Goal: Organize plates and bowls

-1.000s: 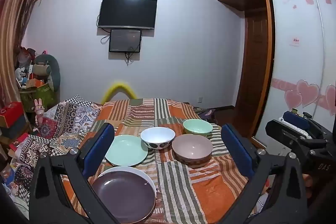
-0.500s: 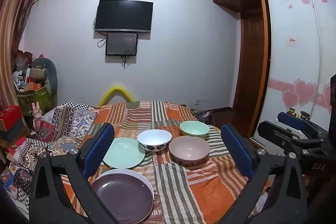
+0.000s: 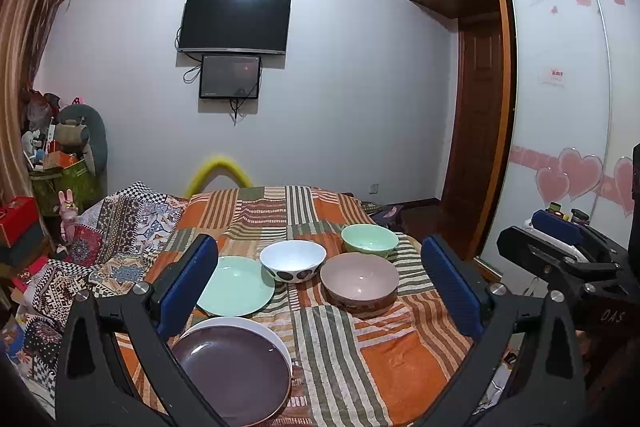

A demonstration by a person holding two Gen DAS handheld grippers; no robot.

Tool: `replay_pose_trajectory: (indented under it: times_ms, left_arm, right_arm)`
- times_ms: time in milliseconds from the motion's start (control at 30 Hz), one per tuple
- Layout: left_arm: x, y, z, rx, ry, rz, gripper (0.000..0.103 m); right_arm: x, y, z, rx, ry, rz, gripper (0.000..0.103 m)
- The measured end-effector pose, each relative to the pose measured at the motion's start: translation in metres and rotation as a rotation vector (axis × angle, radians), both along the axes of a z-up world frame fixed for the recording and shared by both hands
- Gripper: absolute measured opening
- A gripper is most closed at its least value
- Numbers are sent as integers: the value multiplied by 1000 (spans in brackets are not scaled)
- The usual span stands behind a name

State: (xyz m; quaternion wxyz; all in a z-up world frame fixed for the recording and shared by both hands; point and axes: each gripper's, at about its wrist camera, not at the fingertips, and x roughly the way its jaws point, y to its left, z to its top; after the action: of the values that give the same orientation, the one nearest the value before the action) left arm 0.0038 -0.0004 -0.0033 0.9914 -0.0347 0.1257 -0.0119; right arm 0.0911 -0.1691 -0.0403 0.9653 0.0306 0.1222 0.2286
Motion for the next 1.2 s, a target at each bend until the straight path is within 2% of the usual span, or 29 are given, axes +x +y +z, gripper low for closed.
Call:
replay_pose_trajectory:
  times_ms: [833,1200]
  left_arm:
    - [-2,-8,0,23,-8,3,103]
    - [-4,-5,2,6,-10,-4,103]
  right_arm:
    - [-1,-4,4,5,4,1,103]
    - [-2,-4,5,6,4,8,103]
